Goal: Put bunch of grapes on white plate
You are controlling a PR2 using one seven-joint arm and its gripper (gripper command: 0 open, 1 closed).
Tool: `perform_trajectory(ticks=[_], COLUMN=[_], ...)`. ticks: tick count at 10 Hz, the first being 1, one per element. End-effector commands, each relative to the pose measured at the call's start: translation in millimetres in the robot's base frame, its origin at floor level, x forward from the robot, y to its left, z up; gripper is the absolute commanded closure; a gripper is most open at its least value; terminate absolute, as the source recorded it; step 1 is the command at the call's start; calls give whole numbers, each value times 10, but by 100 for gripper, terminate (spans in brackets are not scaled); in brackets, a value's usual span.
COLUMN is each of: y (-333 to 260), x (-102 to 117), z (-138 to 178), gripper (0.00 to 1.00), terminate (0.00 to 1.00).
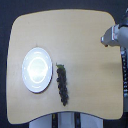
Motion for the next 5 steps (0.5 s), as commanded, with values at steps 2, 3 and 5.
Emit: perform_trajectory(ticks=[2,3,5], y=[446,591,874], x=[52,48,8], z=[-42,-64,-152], gripper=[0,0,0], terminate=[0,0,0])
